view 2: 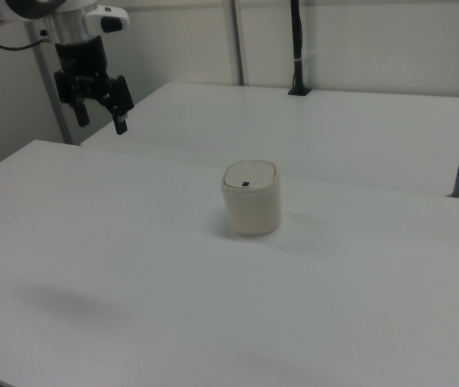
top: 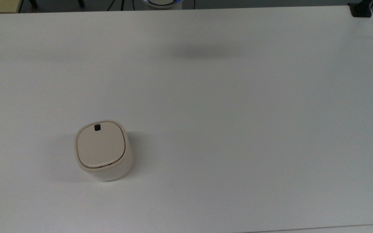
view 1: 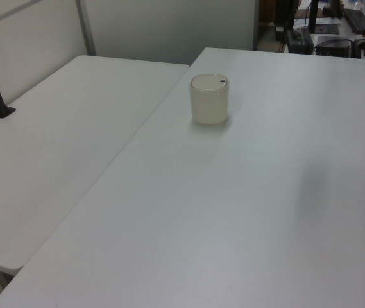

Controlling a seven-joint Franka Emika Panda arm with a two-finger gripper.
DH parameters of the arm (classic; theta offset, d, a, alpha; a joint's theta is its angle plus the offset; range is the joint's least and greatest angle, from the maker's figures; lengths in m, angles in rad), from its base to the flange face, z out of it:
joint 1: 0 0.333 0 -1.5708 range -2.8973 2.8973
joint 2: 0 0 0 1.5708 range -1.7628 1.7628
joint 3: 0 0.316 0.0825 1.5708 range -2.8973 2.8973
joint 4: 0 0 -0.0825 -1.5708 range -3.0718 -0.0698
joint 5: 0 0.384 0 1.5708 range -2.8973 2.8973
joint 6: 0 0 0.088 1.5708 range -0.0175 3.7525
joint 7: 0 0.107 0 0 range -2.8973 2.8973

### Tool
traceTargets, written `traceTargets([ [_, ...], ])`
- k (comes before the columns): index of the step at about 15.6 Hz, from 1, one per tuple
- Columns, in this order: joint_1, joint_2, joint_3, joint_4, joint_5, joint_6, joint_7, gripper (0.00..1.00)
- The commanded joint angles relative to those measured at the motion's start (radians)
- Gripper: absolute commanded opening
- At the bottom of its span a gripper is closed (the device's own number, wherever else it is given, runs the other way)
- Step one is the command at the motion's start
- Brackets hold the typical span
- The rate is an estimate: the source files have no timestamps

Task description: Open the trash bin

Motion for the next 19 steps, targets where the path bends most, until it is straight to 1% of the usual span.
traceTargets([
  [1,0.017,-0.023,-0.006,-0.04,-0.016,0.036,0.009,1.0],
  [15,0.017,-0.015,-0.007,-0.042,-0.014,0.034,0.009,1.0],
  [19,0.034,-0.004,-0.006,-0.042,-0.019,0.034,0.009,1.0],
])
